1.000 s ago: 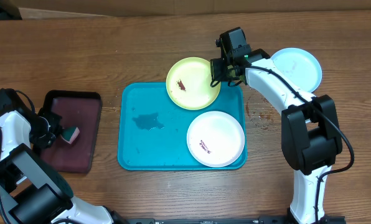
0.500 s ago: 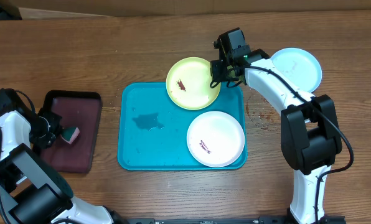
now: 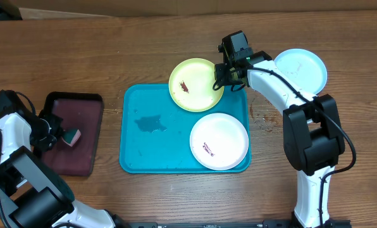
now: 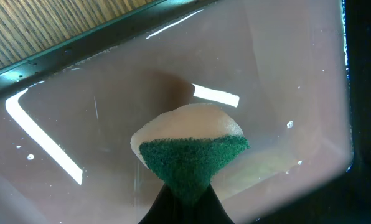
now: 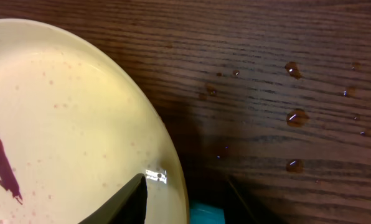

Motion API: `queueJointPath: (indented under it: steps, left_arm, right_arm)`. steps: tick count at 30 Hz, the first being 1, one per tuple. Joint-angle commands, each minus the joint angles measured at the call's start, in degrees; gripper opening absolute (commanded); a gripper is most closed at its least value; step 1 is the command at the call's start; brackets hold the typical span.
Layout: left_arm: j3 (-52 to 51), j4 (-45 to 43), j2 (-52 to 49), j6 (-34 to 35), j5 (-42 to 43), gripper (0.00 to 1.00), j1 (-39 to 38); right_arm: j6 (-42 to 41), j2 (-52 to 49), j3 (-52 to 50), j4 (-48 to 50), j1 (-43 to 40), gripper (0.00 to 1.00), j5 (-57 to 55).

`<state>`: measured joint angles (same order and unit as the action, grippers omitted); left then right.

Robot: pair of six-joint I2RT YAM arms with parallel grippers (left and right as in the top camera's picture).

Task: Clean dirty plates on tray and stack at the side

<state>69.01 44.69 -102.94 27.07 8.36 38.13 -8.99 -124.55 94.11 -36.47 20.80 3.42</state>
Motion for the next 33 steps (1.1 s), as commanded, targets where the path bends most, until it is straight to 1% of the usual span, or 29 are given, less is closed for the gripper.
queueJointPath:
  steps: [1,3,6,8,12,17,22,25,28,30,33]
  left_arm:
    - [0.1,-0.1,-0.8,0.0,0.3,0.04,0.1]
    - [0.1,-0.2,-0.8,0.0,0.2,0.04,0.1]
    - [0.1,-0.1,-0.8,0.0,0.2,0.04,0.1]
    - [0.1,-0.2,-0.8,0.0,0.2,0.04,0.1]
    - [0.1,-0.2,-0.8,0.0,0.2,0.04,0.1]
    - [0.1,-0.3,-0.8,0.0,0.2,0.05,0.1]
    - [0.1,-0.3,-0.8,0.0,0.8,0.04,0.1]
    - [0.2,-0.4,-0.8,0.0,2.7,0.04,0.1]
    - [0.2,-1.1,-0.8,-1.0,6.6,0.04,0.1]
    - [0.2,-2.0,-0.8,-3.6,10.9,0.04,0.1]
    - [0.2,-2.8,-0.4,-6.5,16.5,0.04,0.1]
  right_arm:
    - [0.0,-1.7,0.0,0.3,0.5,0.41,-0.7]
    - [0.0,-2.4,0.0,0.2,0.5,0.41,-0.7]
    - [-0.2,-2.3,0.2,0.2,0.5,0.26,-0.7]
    - [-0.2,-2.1,1.0,-0.3,0.5,0.21,-0.7]
    - [-0.2,-1.8,5.4,-4.0,0.5,0.04,-0.7]
    - [-0.2,-1.8,10.3,-9.3,0.5,0.04,1.8]
    - [-0.4,-1.8,13.4,-15.4,1.1,0.04,10.9]
    - [-4.2,-1.8,13.6,-17.8,2.8,0.04,12.3]
    - [-6.3,-1.8,13.4,-20.4,5.1,0.04,12.3]
    - [-7.8,-1.8,13.0,-21.2,7.1,0.04,12.1]
    - [-7.8,-2.5,12.9,-21.4,9.7,0.04,12.1]
